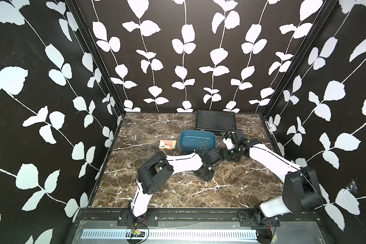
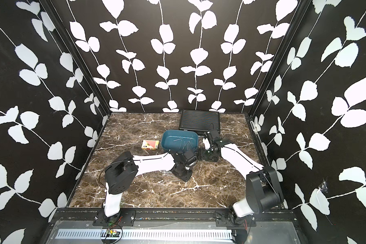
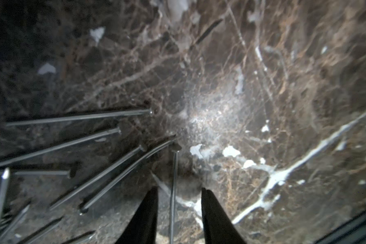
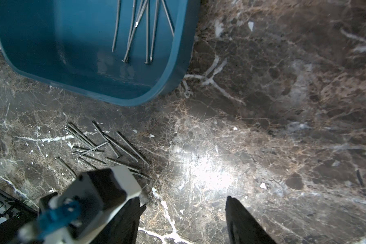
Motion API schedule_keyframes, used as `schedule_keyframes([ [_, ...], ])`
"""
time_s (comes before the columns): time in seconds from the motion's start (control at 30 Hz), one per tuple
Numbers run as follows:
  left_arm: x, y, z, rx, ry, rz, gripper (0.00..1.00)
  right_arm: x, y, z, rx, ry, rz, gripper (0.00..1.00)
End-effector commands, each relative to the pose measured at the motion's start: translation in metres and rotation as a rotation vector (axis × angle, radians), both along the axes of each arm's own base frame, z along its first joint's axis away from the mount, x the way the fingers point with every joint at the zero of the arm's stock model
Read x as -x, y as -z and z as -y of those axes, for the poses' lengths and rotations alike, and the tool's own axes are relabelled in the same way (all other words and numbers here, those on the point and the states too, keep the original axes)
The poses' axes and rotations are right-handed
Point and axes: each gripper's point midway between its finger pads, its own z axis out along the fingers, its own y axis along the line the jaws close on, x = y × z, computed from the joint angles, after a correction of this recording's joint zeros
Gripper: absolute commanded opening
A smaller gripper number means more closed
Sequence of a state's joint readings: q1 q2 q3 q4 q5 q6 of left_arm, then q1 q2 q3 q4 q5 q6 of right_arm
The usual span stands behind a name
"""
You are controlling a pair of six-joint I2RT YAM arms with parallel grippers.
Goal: Put the nails on the desktop into the storage box
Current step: Pick up the nail from the center of the board.
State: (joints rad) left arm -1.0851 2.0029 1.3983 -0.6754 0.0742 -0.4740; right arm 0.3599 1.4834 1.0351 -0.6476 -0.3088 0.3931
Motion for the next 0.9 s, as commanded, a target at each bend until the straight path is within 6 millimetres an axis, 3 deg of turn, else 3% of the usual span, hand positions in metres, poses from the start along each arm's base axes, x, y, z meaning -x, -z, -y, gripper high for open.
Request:
schedule_keyframes([
  [0.0,0.01,0.018,-0.018,-0.132,0.049,0.02,0.36,-0.001,-0.007,0.0,-0.021,-0.01,0.027,0.67],
  [0.13,0.018,0.034,-0.029,-0.198,0.075,0.027,0.32,-0.004,-0.008,-0.002,-0.038,-0.005,0.028,0.67],
  [0.37,0.022,0.042,-0.031,-0.226,0.1,0.025,0.0,-0.01,-0.016,-0.005,-0.055,0.004,0.047,0.67],
  [0.53,0.022,0.031,-0.023,-0.192,0.139,0.028,0.0,-0.011,-0.02,-0.003,-0.049,0.014,0.064,0.67],
  [0.7,0.014,-0.005,-0.011,-0.116,0.165,0.062,0.0,-0.016,-0.028,-0.002,-0.057,0.032,0.089,0.67],
  [0.87,-0.021,-0.072,-0.011,0.033,0.081,0.129,0.0,-0.025,-0.036,-0.002,-0.062,0.049,0.126,0.67],
])
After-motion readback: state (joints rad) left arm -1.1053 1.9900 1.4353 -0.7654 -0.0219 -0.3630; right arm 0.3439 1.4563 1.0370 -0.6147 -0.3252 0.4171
